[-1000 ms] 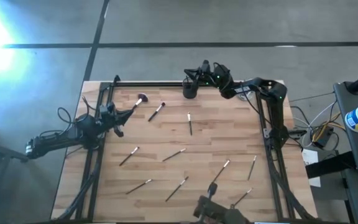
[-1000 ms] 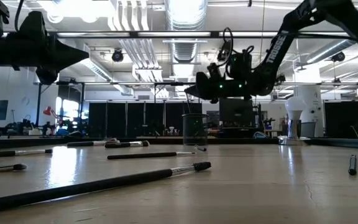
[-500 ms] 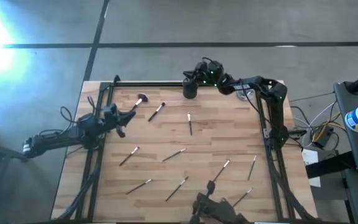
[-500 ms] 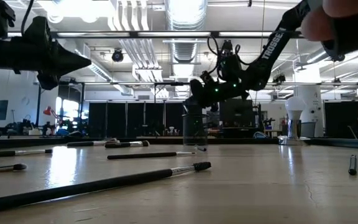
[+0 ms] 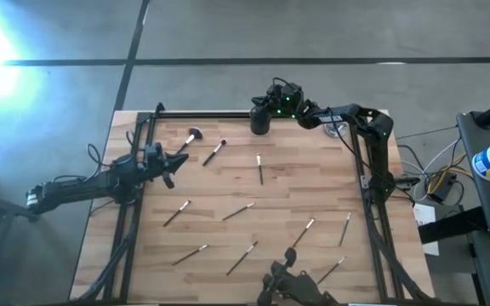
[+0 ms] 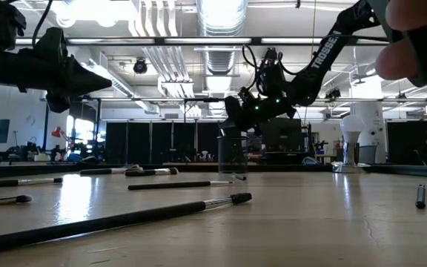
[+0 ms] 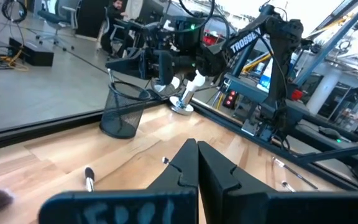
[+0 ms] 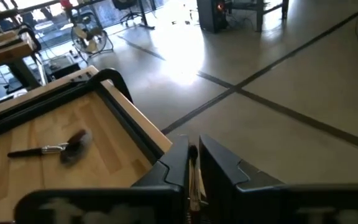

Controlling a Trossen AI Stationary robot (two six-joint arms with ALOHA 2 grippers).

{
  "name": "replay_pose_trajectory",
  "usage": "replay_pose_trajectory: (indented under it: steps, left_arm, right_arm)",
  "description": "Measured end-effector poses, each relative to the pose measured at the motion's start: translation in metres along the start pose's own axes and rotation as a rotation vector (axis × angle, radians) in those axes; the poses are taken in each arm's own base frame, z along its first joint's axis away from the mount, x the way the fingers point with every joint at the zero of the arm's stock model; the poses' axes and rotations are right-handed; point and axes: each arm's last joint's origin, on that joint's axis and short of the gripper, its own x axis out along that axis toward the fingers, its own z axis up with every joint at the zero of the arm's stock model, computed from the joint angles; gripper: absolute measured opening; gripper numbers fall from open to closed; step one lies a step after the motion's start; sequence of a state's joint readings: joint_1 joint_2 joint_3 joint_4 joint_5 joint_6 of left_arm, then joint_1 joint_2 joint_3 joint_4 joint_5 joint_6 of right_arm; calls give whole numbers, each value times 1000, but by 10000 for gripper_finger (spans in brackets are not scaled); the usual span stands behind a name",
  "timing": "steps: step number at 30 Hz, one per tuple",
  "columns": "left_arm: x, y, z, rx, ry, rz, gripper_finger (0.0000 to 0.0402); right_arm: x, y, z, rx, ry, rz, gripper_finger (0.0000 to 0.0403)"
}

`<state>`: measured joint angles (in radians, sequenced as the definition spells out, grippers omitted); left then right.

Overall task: Put items in baskets/containers
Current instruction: Put the black eyeshadow brush into the black pen holder, then put the black foundation brush into the black pen holder

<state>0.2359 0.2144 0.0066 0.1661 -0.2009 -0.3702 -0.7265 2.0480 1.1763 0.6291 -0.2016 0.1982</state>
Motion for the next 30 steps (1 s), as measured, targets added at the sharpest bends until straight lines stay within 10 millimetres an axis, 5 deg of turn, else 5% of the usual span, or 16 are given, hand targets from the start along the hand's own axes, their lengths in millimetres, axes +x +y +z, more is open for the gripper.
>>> replay_pose_trajectory:
  steps: [9, 16, 30]
  left_arm:
    - [8, -6, 13, 4, 41, 27, 0]
    - [30, -11, 27, 9, 138, 106, 0]
    - [126, 9, 45, -18, 529, 244, 16]
  right_arm:
    - [-16, 10, 24, -8, 7, 4, 106]
    - [-64, 49, 49, -180, 68, 22, 27]
    - [-172, 107, 7, -215, 45, 46, 8]
